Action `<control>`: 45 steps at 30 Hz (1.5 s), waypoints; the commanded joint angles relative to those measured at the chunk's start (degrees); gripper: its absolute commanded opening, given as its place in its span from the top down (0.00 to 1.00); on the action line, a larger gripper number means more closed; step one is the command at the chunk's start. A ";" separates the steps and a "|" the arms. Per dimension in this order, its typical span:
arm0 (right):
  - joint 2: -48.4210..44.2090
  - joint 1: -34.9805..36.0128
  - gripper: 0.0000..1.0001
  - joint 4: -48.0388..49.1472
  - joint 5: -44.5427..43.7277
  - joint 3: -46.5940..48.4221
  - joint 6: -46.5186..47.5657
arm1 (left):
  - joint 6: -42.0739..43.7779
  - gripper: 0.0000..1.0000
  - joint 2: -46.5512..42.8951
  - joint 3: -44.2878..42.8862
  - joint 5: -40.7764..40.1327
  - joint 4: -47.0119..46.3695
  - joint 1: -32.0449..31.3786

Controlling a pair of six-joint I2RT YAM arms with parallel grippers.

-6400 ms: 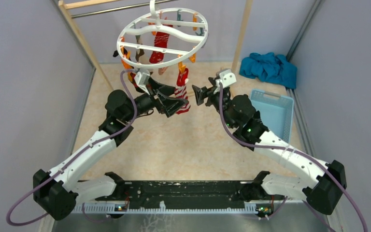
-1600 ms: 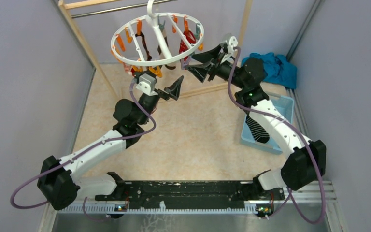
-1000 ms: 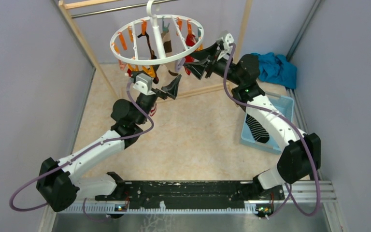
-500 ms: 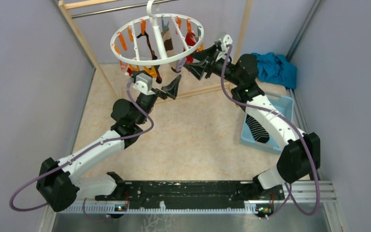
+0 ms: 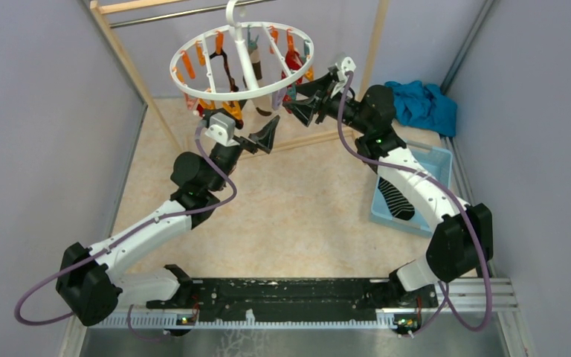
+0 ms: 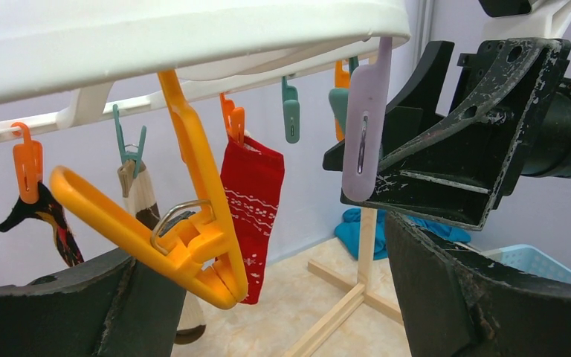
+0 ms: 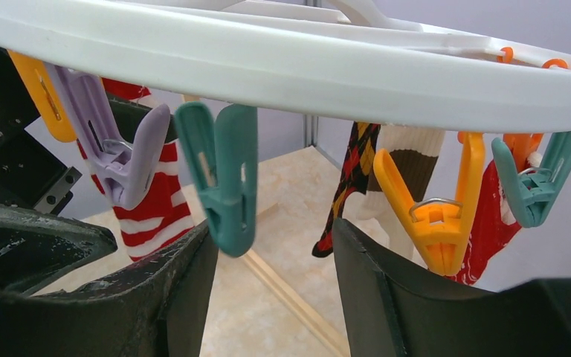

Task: Clip the socks to the hanger
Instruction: Open the clamp at the hanger.

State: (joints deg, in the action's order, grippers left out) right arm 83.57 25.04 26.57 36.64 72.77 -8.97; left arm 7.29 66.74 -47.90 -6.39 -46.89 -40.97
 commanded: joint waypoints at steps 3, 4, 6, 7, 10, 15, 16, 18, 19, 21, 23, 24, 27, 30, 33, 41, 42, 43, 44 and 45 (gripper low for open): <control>-1.50 -0.34 0.42 1.50 0.89 3.88 1.59 | -0.53 0.02 -0.91 0.09 1.02 0.02 0.35; -1.23 -0.34 0.42 1.24 0.95 4.28 1.74 | -0.64 0.02 -0.98 0.04 1.06 0.05 0.36; -0.64 -0.34 0.42 1.05 1.15 5.12 1.77 | -0.45 0.02 -1.00 0.00 0.99 0.20 0.37; -0.41 -0.34 0.42 1.10 1.41 5.55 1.77 | -0.39 0.02 -1.00 -0.05 0.95 0.14 0.32; 0.33 -0.34 0.42 1.10 1.95 7.02 1.57 | -0.19 0.02 -1.01 -0.01 0.97 0.23 0.32; 1.81 -0.34 0.42 -0.10 2.92 9.92 1.80 | -0.18 0.02 -1.05 0.17 0.65 0.27 0.45; 2.31 -0.34 0.42 -0.33 3.06 10.59 1.96 | -0.07 0.02 -1.07 0.10 0.60 0.26 0.45; 3.11 -0.34 0.43 -0.62 3.44 11.41 2.03 | 0.01 0.02 -1.14 0.15 0.44 0.27 0.45; 3.50 -0.34 0.44 -0.80 3.74 11.83 1.94 | 0.13 0.02 -1.21 0.17 0.35 0.35 0.45; 3.90 -0.34 0.46 -0.84 4.12 12.08 1.75 | 0.26 0.02 -1.51 0.31 0.19 0.35 0.45; 3.90 -0.35 0.47 -0.46 4.37 11.65 1.48 | 0.38 0.02 -1.75 0.43 -0.09 0.39 0.41; 3.84 -0.34 0.47 -0.20 4.33 11.22 1.31 | 0.47 0.02 -1.72 0.39 -0.17 0.39 0.45; 3.12 -0.34 0.47 0.31 4.25 9.85 1.19 | 0.33 0.02 -1.51 0.31 -0.03 0.36 0.45; 2.04 -0.34 0.52 0.12 3.89 8.71 1.56 | 0.04 0.02 -1.20 0.35 0.30 0.25 0.45; 0.61 -0.34 0.58 -0.16 3.72 7.83 1.94 | -0.16 0.02 -1.14 0.24 0.45 0.31 0.45; -1.03 -0.34 0.60 -0.93 3.16 5.79 2.91 | -0.45 0.02 -1.20 -0.07 0.88 0.52 0.45; -1.11 -0.34 0.63 -0.83 3.16 5.66 2.91 | -0.57 0.02 -1.23 0.05 0.90 0.50 0.45; -1.31 -0.34 0.67 -0.76 3.11 5.51 2.86 | -0.62 0.02 -1.29 0.07 0.98 0.57 0.44; -1.37 -0.34 0.74 -0.72 3.08 5.47 2.83 | -0.69 0.02 -1.33 0.15 0.95 0.51 0.44; -1.47 -0.34 0.80 -0.80 3.06 5.41 2.82 | -0.63 0.02 -1.27 0.17 1.01 0.55 0.45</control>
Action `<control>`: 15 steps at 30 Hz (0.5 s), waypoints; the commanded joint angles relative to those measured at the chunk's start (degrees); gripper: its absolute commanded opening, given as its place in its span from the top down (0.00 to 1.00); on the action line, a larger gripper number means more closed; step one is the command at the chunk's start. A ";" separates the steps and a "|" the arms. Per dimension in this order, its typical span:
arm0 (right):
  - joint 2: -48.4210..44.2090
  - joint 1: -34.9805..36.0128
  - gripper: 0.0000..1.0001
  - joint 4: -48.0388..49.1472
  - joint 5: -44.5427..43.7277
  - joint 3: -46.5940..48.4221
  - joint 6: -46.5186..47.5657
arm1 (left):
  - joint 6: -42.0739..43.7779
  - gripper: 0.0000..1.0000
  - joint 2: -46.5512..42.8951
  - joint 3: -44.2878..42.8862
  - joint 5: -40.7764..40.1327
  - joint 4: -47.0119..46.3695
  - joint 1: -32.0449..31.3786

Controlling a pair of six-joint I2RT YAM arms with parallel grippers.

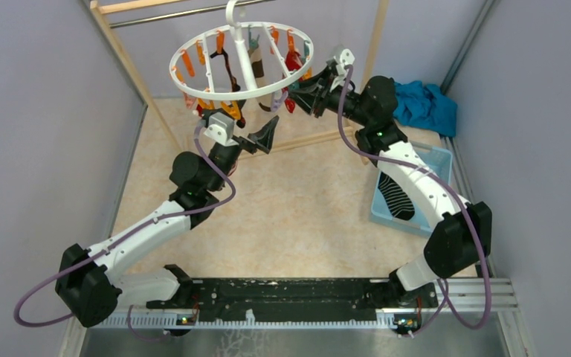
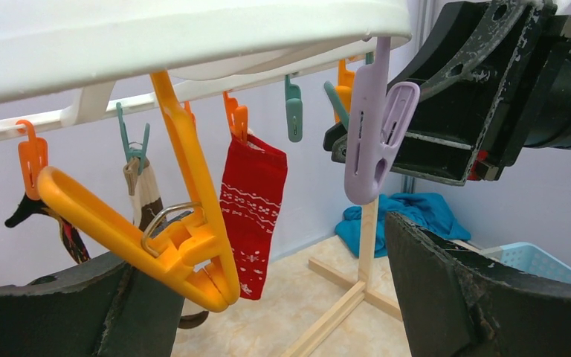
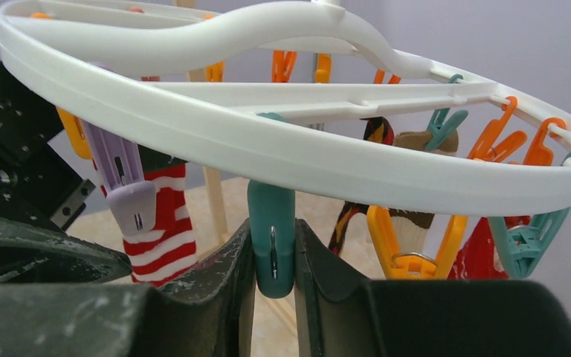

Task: Clip the socks to the hanger
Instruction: Open the clamp at the hanger.

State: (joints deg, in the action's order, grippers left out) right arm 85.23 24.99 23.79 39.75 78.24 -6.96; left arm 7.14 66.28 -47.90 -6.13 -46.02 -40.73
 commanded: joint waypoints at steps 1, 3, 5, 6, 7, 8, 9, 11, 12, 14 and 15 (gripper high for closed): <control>-3.32 -0.30 0.86 2.04 -0.02 -0.10 0.81 | -0.51 0.02 -0.80 0.13 0.69 -0.34 0.21; -3.55 -0.25 0.93 2.11 -0.18 -0.24 0.68 | -0.55 0.02 -0.80 0.10 0.75 -0.30 0.19; -3.82 -0.30 0.95 2.08 -0.14 -0.41 0.55 | -0.67 0.02 -0.72 0.02 0.88 -0.23 0.21; -4.03 -0.30 0.99 2.11 -0.05 -0.57 0.50 | -0.71 0.02 -0.73 0.00 1.01 -0.25 0.21; -4.25 -0.30 1.00 2.07 0.00 -0.69 0.42 | -0.91 0.02 -0.78 -0.07 1.15 -0.26 0.21; -4.55 -0.30 1.00 2.05 0.13 -0.79 0.33 | -1.04 0.02 -0.88 -0.20 1.50 -0.17 0.21; -4.81 -0.30 1.00 1.97 0.12 -1.04 0.24 | -1.44 0.02 -1.10 -0.37 2.24 0.27 0.21; -5.50 -0.30 1.00 1.93 0.15 -1.39 -0.10 | -3.37 0.02 -1.73 -0.97 4.16 1.45 0.21; -5.75 -0.30 1.00 1.74 0.10 -1.42 -0.27 | -4.97 0.02 -2.14 -1.35 5.44 2.13 0.21; -6.32 -0.30 1.00 1.46 0.24 -1.31 -0.79 | -9.87 0.02 -3.41 -1.74 9.76 3.18 0.21; -6.50 -0.30 1.00 1.37 0.32 -1.20 -1.05 | -12.82 0.02 -4.01 -1.76 11.75 3.42 0.21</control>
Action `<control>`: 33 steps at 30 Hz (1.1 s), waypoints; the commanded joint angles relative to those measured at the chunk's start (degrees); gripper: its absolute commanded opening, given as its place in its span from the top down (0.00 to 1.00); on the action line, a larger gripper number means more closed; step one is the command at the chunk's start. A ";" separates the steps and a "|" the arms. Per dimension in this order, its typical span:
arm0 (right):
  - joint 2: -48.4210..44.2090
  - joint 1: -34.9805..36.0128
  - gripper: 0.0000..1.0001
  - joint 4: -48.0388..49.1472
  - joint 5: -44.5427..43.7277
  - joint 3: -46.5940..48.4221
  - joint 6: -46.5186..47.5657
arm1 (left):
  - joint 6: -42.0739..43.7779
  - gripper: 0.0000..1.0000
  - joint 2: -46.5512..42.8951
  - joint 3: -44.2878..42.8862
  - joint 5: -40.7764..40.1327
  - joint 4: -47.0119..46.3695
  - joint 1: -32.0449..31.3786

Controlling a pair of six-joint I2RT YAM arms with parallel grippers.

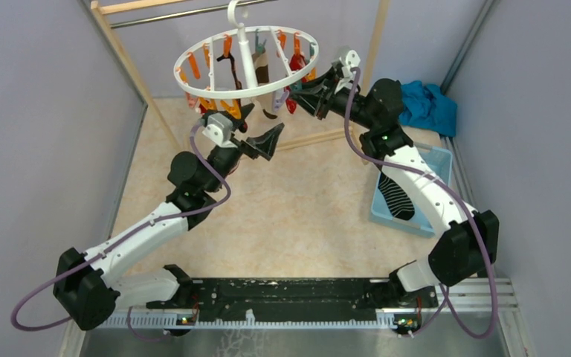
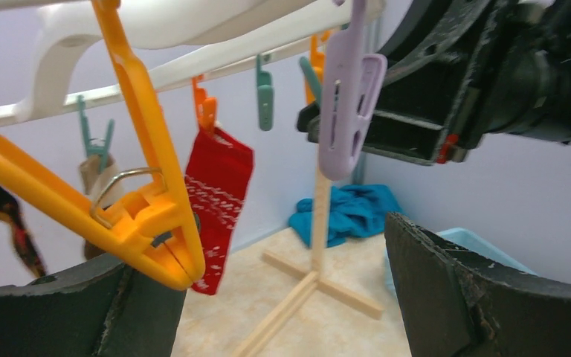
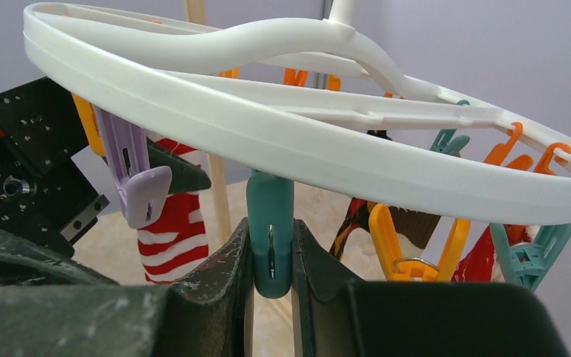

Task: Clip the socks to the hanger
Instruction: Open the clamp at the hanger.

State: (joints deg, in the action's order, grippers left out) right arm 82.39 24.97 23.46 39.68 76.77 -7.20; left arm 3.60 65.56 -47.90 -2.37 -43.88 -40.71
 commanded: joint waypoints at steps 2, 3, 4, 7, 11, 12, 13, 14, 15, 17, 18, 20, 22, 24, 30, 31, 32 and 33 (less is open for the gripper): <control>-4.01 -0.27 1.00 1.59 0.40 0.33 -1.17 | -14.94 0.02 -4.46 -1.76 11.93 1.50 0.17; -4.03 -0.27 1.00 1.47 0.40 0.40 -1.27 | -18.52 0.02 -4.76 -1.80 13.77 1.22 0.11; -4.16 -0.27 1.00 1.30 0.39 0.51 -1.39 | -21.04 0.02 -4.97 -1.91 14.96 0.75 0.04; -4.36 -0.19 1.00 0.97 0.54 0.66 -1.97 | -26.36 0.03 -5.02 -3.09 18.26 -0.60 -0.31; -4.65 -0.19 1.00 0.89 0.33 0.73 -2.45 | -31.56 0.03 -3.81 -7.49 20.29 0.87 -0.42; -4.66 -0.19 1.00 0.88 0.31 0.80 -2.51 | -32.43 0.03 -3.33 -8.86 20.75 1.68 -0.42; -4.61 -0.19 1.00 0.82 0.29 0.80 -2.55 | -33.29 0.03 -2.87 -9.89 21.39 2.20 -0.42; -4.61 -0.23 1.00 0.68 0.31 0.85 -2.55 | -34.16 0.03 -2.46 -10.83 21.96 2.46 -0.42; -4.61 -0.19 1.00 0.56 0.19 0.96 -2.55 | -35.07 0.03 -2.07 -11.46 22.82 2.41 -0.44; -4.60 -0.19 1.00 0.40 0.15 0.92 -2.47 | -36.29 0.04 -1.35 -12.23 24.17 1.59 -0.42; -4.62 -0.16 1.00 0.44 0.28 0.92 -2.52 | -36.42 0.04 -0.95 -12.60 24.26 1.22 -0.42; -4.70 -0.14 1.00 0.84 0.51 0.97 -2.95 | -35.98 0.04 0.01 -13.50 23.86 1.22 -0.45; -4.70 -0.10 1.00 1.20 0.57 1.00 -3.14 | -35.43 0.04 0.51 -13.96 24.10 1.35 -0.42; -4.79 -0.10 1.00 0.94 0.42 0.95 -2.97 | -34.54 0.04 -0.01 -13.43 23.92 1.78 -0.42; -4.76 -0.10 1.00 0.54 0.13 0.78 -2.34 | -28.86 0.04 -5.66 -8.36 17.23 7.60 -0.43; -4.58 -0.10 1.00 0.68 0.13 0.77 -2.42 | -28.61 0.04 -6.25 -7.07 17.19 7.86 -0.42; -4.42 -0.10 1.00 0.76 0.09 0.81 -2.50 | -29.18 0.04 -6.72 -6.17 18.08 8.04 -0.42; -4.24 -0.10 1.00 0.87 0.11 0.77 -2.62 | -29.85 0.04 -7.07 -5.41 19.62 8.14 -0.42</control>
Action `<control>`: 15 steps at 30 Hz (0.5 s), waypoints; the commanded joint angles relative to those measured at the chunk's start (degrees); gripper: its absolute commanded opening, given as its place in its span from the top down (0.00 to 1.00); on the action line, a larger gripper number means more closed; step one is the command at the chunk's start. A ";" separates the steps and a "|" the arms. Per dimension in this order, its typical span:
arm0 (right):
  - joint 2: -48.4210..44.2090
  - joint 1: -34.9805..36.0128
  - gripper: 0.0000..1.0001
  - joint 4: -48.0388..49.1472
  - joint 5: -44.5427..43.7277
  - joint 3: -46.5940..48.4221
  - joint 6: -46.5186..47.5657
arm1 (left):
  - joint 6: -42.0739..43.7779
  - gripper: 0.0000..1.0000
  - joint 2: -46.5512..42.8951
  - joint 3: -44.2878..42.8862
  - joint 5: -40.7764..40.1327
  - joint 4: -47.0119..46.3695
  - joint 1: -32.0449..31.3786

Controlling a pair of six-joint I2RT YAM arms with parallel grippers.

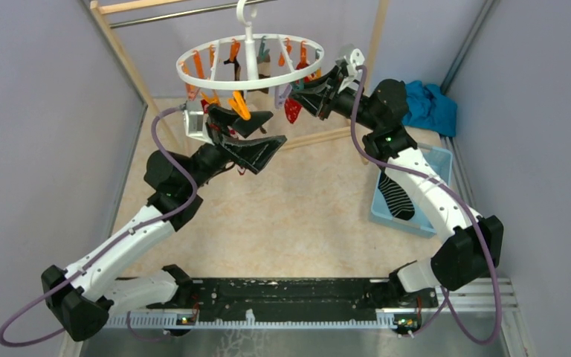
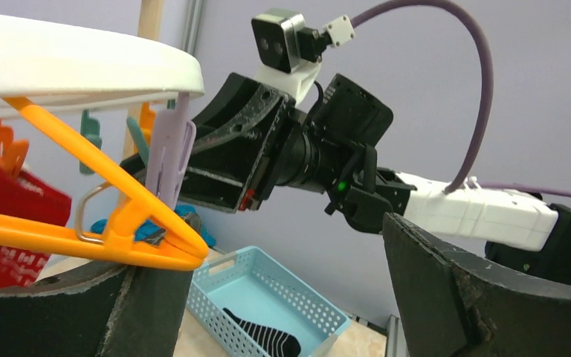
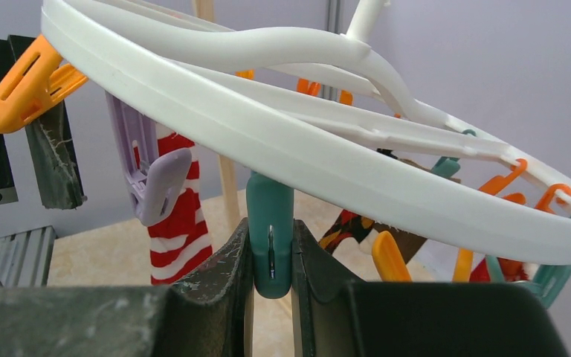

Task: Clip the socks to the hanger
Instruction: Open the clamp at the hanger.

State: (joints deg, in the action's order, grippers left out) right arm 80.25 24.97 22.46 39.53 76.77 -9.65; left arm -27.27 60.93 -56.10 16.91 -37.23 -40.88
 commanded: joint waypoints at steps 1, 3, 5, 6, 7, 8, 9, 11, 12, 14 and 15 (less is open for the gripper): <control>-1.94 -0.10 1.00 2.01 0.21 0.79 -0.24 | 0.33 0.04 -2.74 3.55 1.95 2.09 -0.25; -1.70 -0.09 1.00 2.06 0.27 0.86 -0.23 | -0.26 0.03 -3.41 5.27 4.74 3.15 -0.25; -1.53 -0.10 1.00 2.07 0.29 0.76 -0.20 | 0.17 0.02 -4.20 7.44 6.75 3.20 -0.33; -1.42 -0.12 1.00 2.14 0.24 0.79 -0.19 | 0.57 0.02 -4.43 8.67 7.97 2.36 -0.48; -1.39 -0.10 1.00 2.22 0.30 0.83 -0.30 | 1.06 0.02 -4.60 9.77 9.42 0.99 -0.74; -1.26 -0.05 1.00 2.35 0.41 0.83 -0.47 | 2.02 0.02 -4.49 10.37 10.29 -0.33 -1.41; -1.17 0.05 1.00 2.47 0.40 0.81 -0.47 | 3.48 0.02 -4.21 10.28 10.94 -0.94 -2.27; -0.81 0.35 1.00 2.48 0.33 0.89 -0.38 | 6.77 0.02 -2.98 8.85 12.09 -1.11 -4.15; -0.64 0.46 1.00 2.46 0.25 0.80 -0.33 | 8.22 0.02 -2.31 7.88 12.77 -1.35 -5.05; -0.22 0.58 1.00 2.28 0.10 0.70 -0.08 | 12.54 0.02 -0.75 6.33 12.70 -2.57 -7.28; -0.11 0.60 1.00 2.32 -0.03 0.62 -0.03 | 15.03 0.02 -0.13 5.59 12.31 -2.95 -8.30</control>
State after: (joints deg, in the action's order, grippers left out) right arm 80.29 25.12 22.50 39.55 76.77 -9.67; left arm -21.28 59.13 -46.72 26.63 -36.05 -46.09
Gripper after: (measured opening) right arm 0.172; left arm 0.980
